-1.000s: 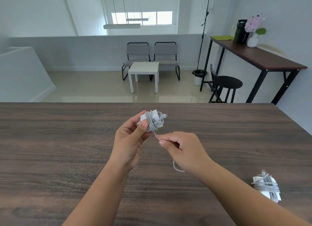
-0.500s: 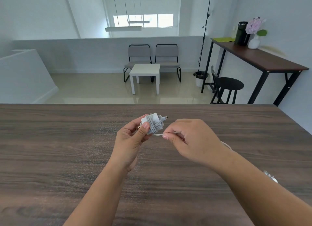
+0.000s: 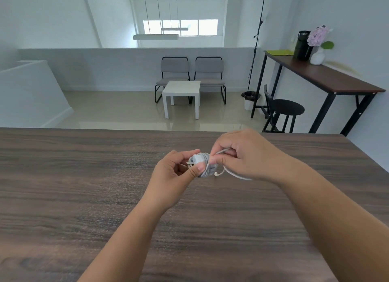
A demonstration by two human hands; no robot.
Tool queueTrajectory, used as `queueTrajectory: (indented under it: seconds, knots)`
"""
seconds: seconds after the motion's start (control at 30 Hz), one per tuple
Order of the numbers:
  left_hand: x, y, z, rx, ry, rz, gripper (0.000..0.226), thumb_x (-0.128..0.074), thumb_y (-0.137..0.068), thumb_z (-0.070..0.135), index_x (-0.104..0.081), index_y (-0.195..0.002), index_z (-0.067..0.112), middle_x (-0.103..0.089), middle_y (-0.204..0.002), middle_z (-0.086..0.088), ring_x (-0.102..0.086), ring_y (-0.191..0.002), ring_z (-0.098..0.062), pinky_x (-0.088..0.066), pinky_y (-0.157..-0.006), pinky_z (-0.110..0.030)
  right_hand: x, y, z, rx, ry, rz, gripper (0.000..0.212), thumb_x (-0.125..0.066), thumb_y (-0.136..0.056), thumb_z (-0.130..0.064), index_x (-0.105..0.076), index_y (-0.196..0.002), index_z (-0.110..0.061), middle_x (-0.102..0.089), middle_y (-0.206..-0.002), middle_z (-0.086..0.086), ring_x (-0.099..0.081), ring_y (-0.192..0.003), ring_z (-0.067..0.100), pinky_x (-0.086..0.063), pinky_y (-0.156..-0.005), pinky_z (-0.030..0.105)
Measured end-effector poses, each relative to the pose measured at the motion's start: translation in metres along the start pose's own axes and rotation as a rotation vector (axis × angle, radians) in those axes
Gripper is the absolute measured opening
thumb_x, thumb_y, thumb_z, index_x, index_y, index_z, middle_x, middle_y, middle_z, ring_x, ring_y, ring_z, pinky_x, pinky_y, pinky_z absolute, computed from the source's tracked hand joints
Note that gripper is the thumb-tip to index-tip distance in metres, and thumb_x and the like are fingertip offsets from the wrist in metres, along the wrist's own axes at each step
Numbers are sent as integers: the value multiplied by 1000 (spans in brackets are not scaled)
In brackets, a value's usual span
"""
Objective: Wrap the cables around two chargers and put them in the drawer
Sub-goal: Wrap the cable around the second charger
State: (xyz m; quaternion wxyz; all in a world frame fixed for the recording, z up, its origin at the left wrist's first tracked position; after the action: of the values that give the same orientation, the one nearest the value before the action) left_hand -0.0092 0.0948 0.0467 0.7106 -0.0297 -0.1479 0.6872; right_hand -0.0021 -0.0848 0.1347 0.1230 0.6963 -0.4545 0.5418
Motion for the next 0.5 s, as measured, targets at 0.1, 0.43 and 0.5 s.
queueTrajectory:
  seconds: [0.1,0.43,0.5]
  knots:
    - [3,2,7,-41,-131,-59,40,-73,-72,44,-71,-110,34,-54,-86,-2,-48,-66,3,-42,-66,-12,2,-5,10,-79,-140,-67,6,-72,-82,-31,-73,-77,-28,-60,-57,-17,-51,-56,1,-40,-58,16]
    - [0,7,14,-89,113,-269,47,-76,-75,53,-74,-114,26,-59,-97,-23,-58,-88,-37,-49,-81,-47,-20,-11,37,-181,-646,42,15,-75,-75,-34,-77,-84,-22,-74,-87,13,-62,-82,40,-53,-83,44]
    - [-1,8,13,-76,238,-232,41,-80,-73,46,-75,-106,22,-70,-97,-12,-64,-87,-21,-53,-76,-37,-33,-10,42,-201,-750,74,20,-76,-76,-38,-78,-88,-22,-64,-91,36,-58,-79,40,-49,-78,47]
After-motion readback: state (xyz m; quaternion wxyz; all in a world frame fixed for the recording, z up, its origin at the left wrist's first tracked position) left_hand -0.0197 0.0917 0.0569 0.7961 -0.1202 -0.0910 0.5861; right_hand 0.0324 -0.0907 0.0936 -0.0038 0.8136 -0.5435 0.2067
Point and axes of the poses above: each hand's wrist, its own y-axis away from the middle knuckle, its own x-axis out of the back of the hand, z = x × y, the point moved 3 cm from there along -y, towards the middle knuckle
